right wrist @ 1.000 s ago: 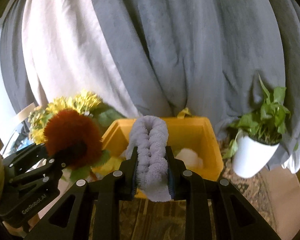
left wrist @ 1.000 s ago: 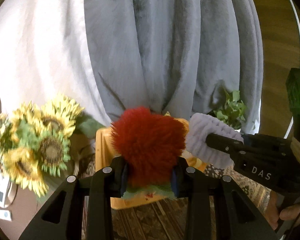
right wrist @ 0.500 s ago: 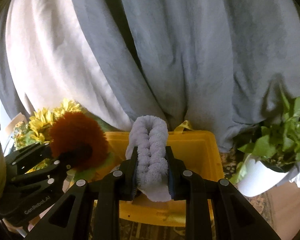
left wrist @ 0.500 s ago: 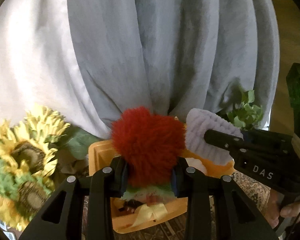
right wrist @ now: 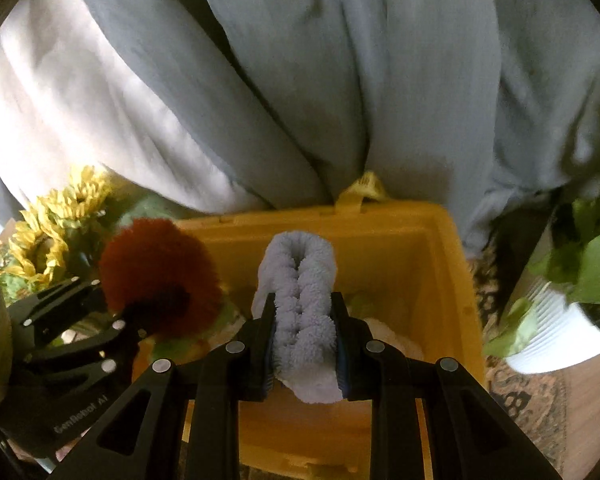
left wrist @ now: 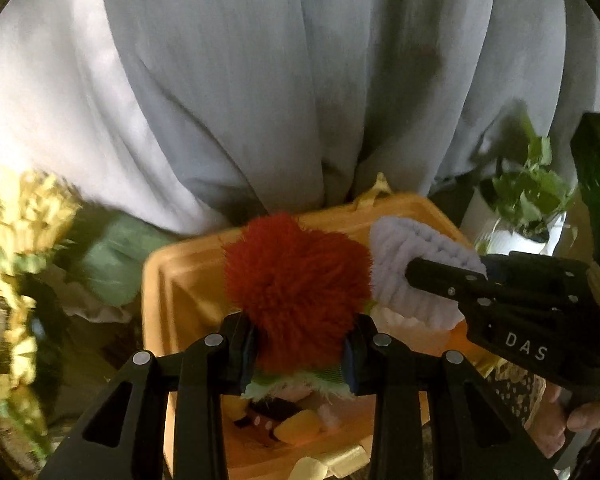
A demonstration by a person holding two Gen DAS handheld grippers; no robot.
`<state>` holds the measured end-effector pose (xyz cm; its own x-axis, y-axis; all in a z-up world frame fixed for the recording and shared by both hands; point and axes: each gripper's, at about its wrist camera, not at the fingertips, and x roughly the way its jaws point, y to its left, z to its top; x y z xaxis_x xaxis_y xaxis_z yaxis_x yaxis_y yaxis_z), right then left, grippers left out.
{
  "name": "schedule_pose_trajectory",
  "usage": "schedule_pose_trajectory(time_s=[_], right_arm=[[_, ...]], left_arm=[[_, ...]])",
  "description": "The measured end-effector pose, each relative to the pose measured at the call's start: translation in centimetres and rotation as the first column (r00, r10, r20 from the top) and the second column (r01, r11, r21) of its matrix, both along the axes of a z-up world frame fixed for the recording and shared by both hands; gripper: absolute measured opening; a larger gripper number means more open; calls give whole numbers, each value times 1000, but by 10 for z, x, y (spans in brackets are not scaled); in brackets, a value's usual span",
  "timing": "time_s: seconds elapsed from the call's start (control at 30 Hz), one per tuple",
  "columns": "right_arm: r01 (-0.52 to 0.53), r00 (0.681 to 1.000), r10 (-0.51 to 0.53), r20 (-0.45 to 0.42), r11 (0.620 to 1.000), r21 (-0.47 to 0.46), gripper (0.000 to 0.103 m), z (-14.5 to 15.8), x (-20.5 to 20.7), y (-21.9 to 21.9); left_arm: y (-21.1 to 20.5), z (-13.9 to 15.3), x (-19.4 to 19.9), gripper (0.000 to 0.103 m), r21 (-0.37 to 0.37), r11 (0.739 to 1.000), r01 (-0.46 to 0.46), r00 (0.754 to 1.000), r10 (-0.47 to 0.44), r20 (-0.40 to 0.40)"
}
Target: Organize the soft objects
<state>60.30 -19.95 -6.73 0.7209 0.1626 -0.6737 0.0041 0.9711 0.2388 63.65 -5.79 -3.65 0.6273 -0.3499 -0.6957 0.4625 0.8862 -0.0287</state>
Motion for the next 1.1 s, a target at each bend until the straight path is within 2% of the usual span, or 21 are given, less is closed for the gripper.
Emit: schedule_pose_trajectory(time_s=[0.2,0.27,0.3,0.37,0.4,0.7,0.83,0.97,1.03,1.1], right_arm=[[-9,998,11,-67,999,35,29,-18,7,-4],[-2,997,5,-71,999,41,36,-21,6,-6],[1,997,2,-76,999,43,44,-21,6,-7],[19,997,-17,-75,999,30,52,-19,3,-8],[24,997,-22,-72,999,21,56,-19,3,-8],[87,996,-87,-3,996,-32,58,8,-22,-7],[118,992,-114,55,990,-82,69,29,-48,0],[138,987,-126,102,983,-123,73,47,-78,10],[154,982,-136,128,978,-140,80,56,-95,15],[159,979,-136,150,976,-151,83,62,-110,20]], left_arm=[[-9,-24,11,40,42,999,29,996,-25,-89],[-8,-29,11,56,46,998,31,994,-26,-110],[-8,-30,12,59,45,999,28,993,-22,-119],[-7,-31,13,62,50,999,14,993,-8,-122],[-7,-31,12,64,57,998,2,994,4,-113],[5,-9,-9,77,65,992,-109,994,111,-20],[13,9,-30,83,48,987,-153,988,152,31],[20,27,-57,90,35,980,-193,978,190,83],[27,37,-74,92,25,976,-215,972,211,104],[34,47,-92,94,18,969,-245,961,240,135]])
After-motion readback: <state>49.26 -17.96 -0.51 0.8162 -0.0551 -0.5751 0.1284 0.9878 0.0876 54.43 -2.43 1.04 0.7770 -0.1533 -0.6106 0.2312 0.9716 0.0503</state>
